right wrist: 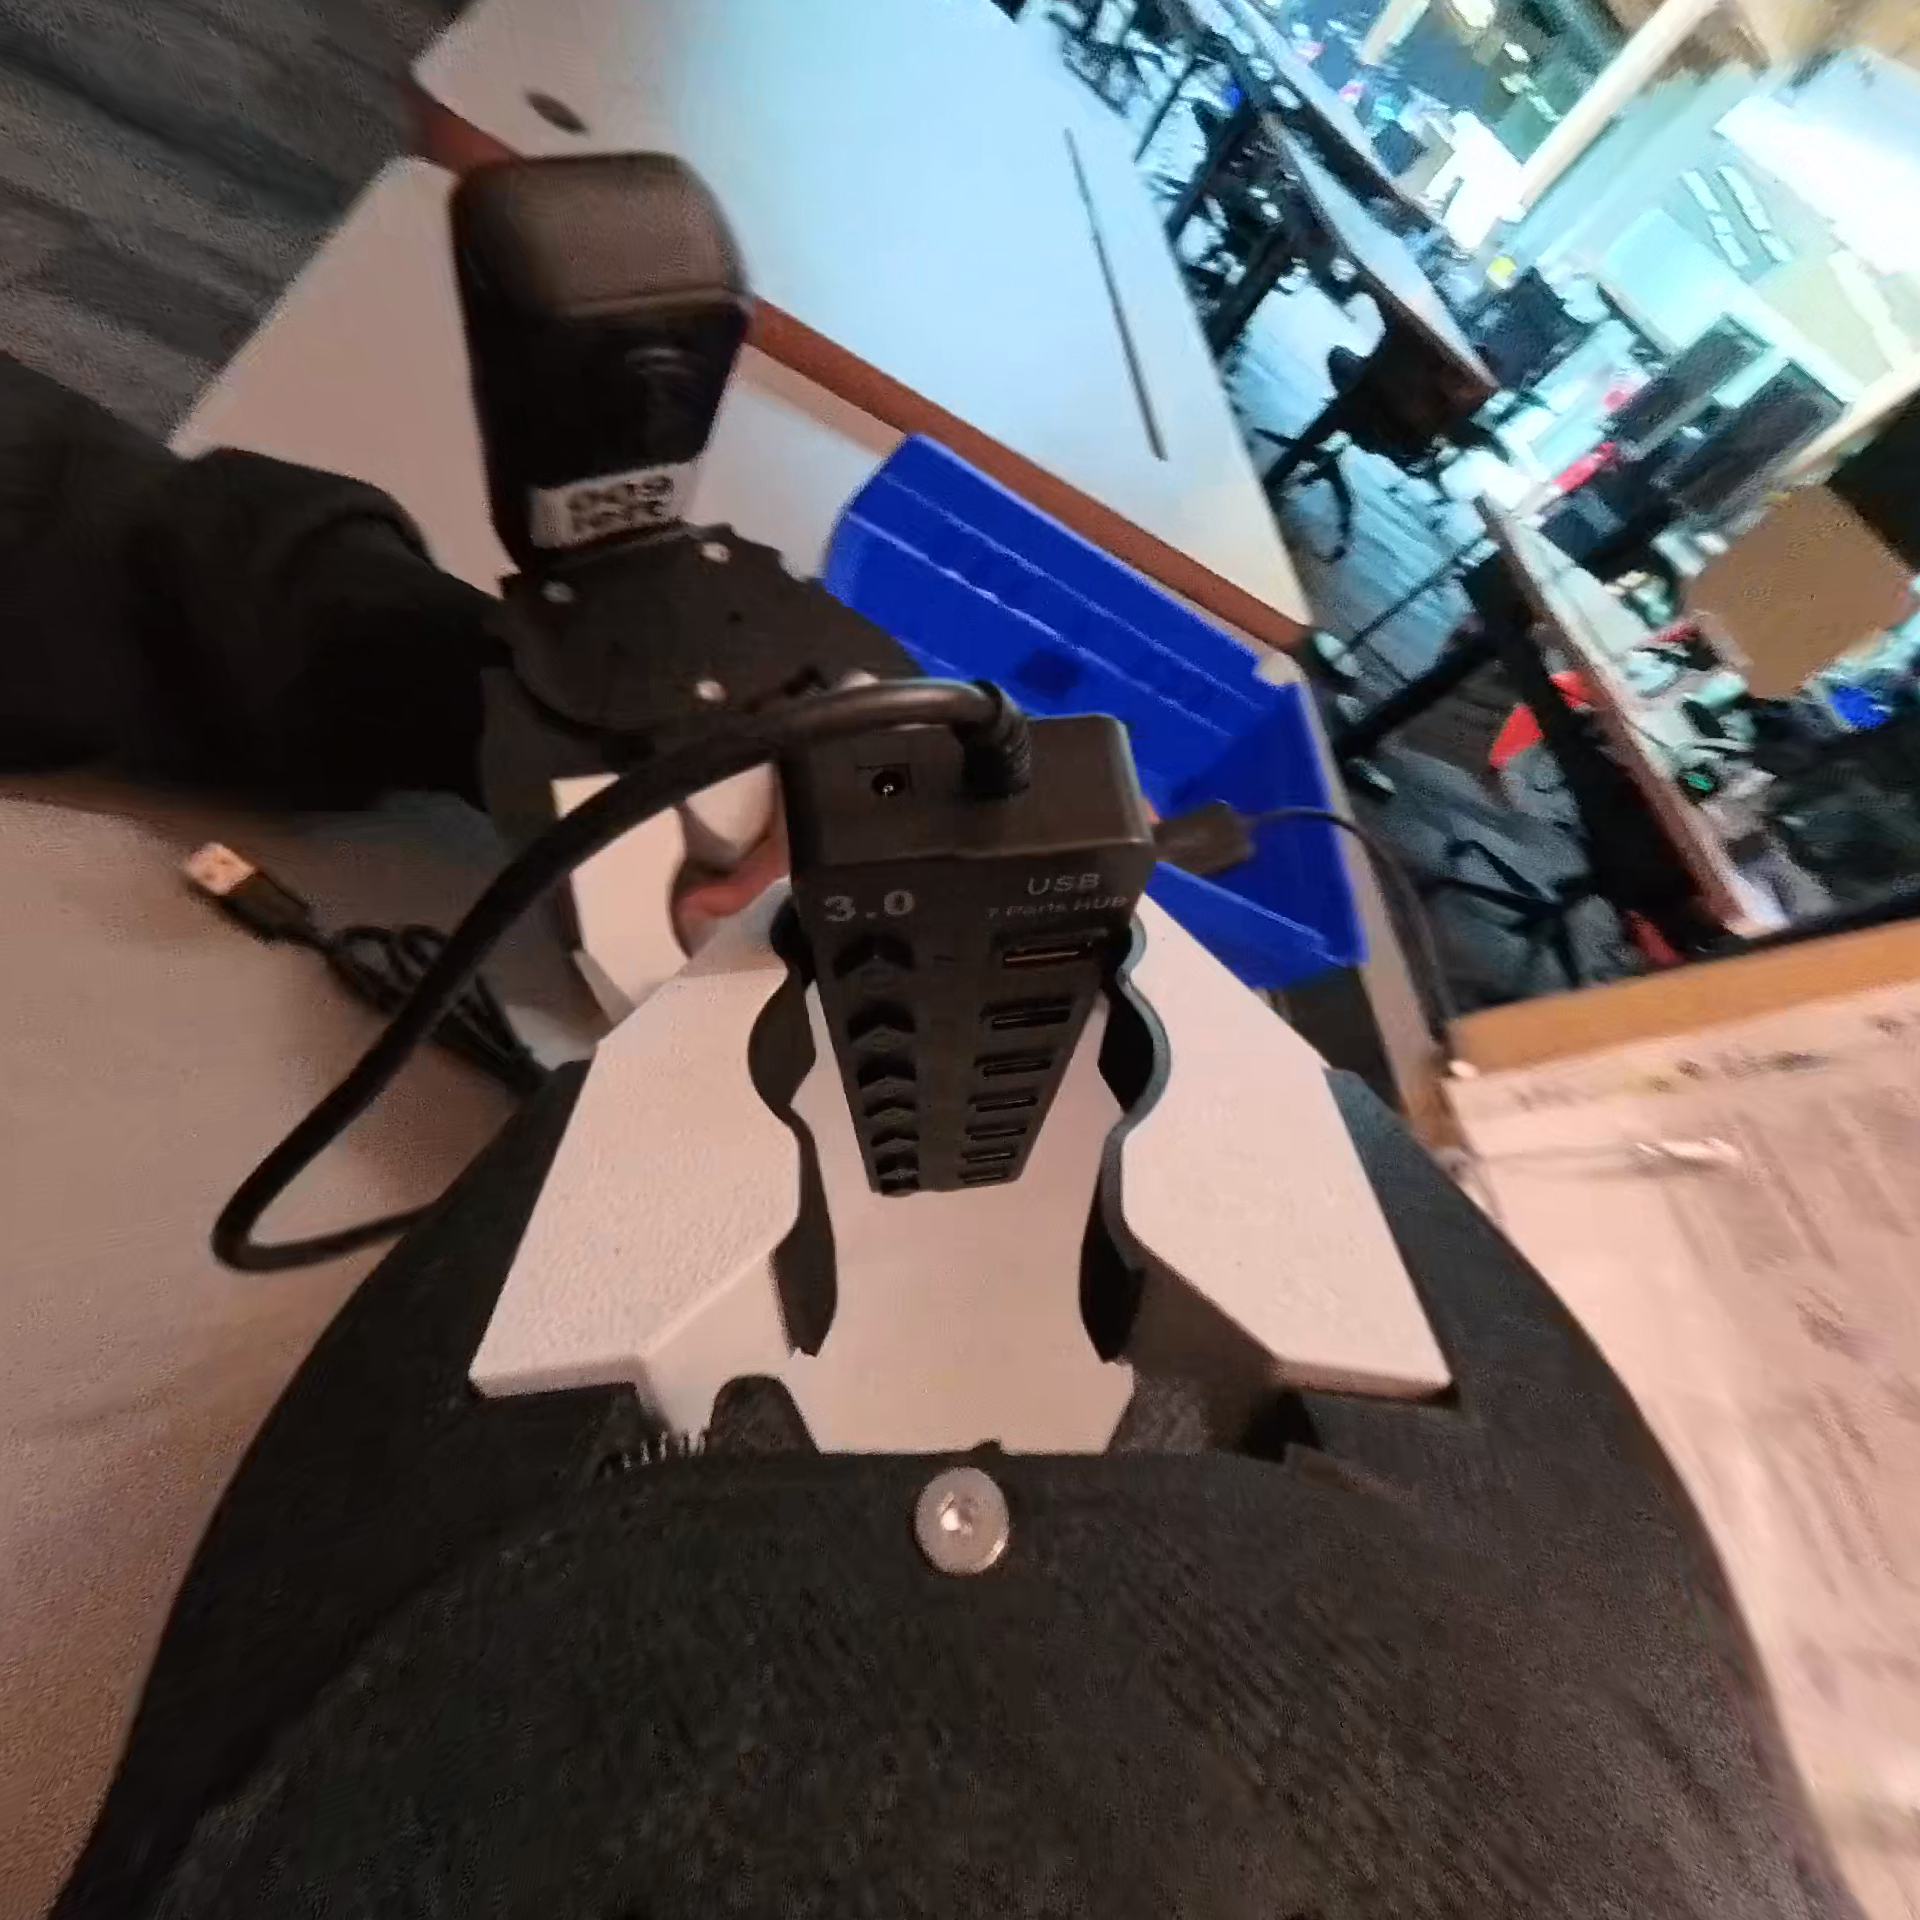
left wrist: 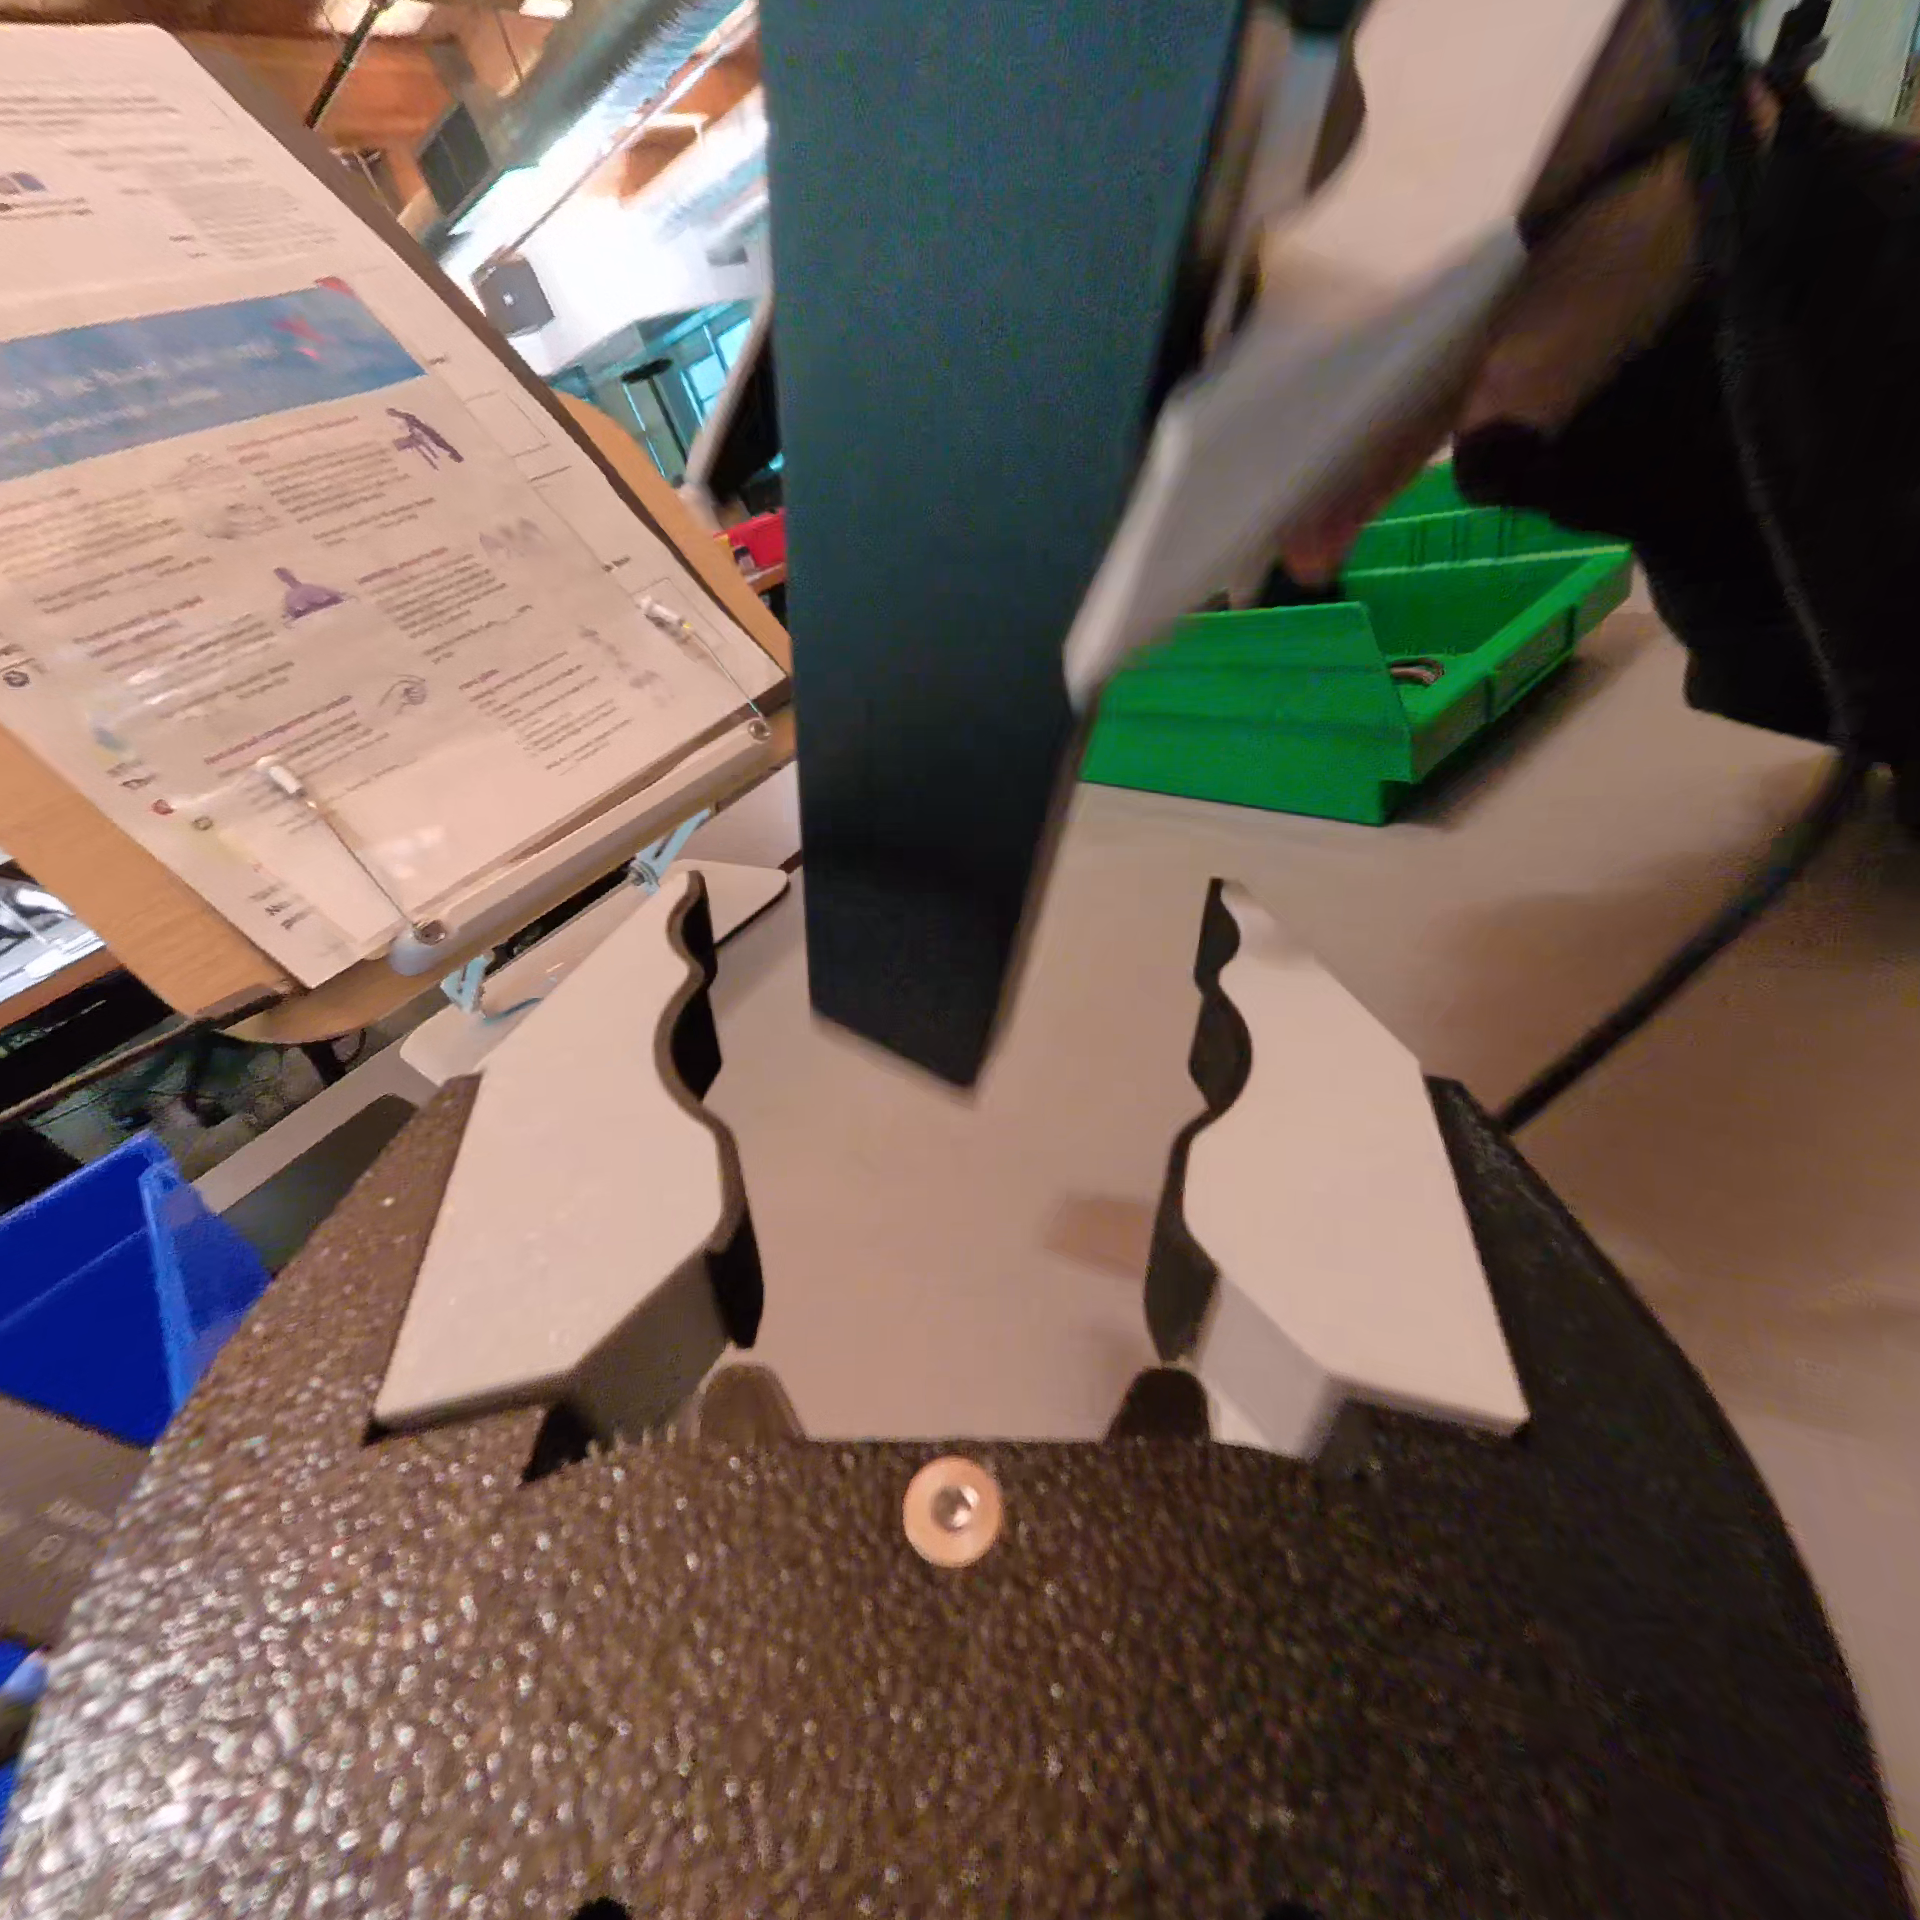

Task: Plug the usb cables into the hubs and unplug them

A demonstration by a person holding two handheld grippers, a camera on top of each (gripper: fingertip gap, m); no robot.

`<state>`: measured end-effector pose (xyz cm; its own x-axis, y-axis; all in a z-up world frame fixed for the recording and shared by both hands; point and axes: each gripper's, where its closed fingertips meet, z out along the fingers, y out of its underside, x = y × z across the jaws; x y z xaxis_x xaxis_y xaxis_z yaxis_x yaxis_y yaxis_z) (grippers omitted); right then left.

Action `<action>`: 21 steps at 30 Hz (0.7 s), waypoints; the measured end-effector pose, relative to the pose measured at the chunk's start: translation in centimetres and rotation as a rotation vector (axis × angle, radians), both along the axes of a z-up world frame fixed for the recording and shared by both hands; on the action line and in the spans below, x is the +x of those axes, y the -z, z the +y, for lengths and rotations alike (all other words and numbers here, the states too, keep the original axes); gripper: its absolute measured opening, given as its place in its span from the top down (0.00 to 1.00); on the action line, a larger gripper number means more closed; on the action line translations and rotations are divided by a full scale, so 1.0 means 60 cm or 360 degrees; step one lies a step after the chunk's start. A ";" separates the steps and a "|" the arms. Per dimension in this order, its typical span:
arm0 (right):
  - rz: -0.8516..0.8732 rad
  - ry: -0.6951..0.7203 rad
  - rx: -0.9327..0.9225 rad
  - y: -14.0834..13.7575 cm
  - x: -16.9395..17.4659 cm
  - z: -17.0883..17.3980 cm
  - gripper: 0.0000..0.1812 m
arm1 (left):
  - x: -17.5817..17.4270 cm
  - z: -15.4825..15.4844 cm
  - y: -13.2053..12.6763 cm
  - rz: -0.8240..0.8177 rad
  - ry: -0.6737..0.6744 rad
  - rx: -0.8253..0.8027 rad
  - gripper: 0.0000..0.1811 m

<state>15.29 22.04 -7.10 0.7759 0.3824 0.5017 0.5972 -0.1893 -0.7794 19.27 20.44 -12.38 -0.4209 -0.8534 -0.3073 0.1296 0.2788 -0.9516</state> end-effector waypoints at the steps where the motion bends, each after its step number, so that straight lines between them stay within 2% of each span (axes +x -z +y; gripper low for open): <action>1: -0.0040 0.0105 0.0040 -0.023 0.028 -0.016 0.70 | -0.003 0.005 -0.005 -0.0018 -0.0002 -0.0020 0.49; 3: -0.0128 0.0363 0.0108 -0.070 0.097 -0.058 0.71 | -0.007 0.016 -0.013 -0.0034 -0.0002 -0.0100 0.49; 7: -0.0319 0.0782 -0.0056 -0.141 0.233 -0.165 0.70 | -0.011 0.031 -0.019 -0.0041 0.0003 -0.0210 0.53; 12: -0.0422 0.1105 -0.0128 -0.269 0.361 -0.283 0.70 | -0.009 0.036 -0.019 -0.0027 0.0011 -0.0259 0.56; 15: -0.0408 0.1248 -0.0077 -0.352 0.416 -0.328 0.70 | -0.011 0.037 -0.021 -0.0036 0.0016 -0.0277 0.57; 17: -0.0370 0.1258 -0.0079 -0.394 0.438 -0.346 0.70 | -0.012 0.038 -0.021 -0.0039 0.0019 -0.0286 0.59; 19: -0.0373 0.1345 -0.0103 -0.421 0.473 -0.365 0.70 | -0.013 0.037 -0.024 -0.0048 0.0032 -0.0309 0.59; 21: -0.0387 0.1438 -0.0213 -0.411 0.512 -0.384 0.70 | -0.014 0.035 -0.025 -0.0045 0.0053 -0.0330 0.60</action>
<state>45.99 -1.00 17.57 0.6864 -0.2464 0.6842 0.3239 -0.7389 -0.5909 18.46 22.51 -10.88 -0.4435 -0.8855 -0.1387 0.1627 0.0727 -0.9840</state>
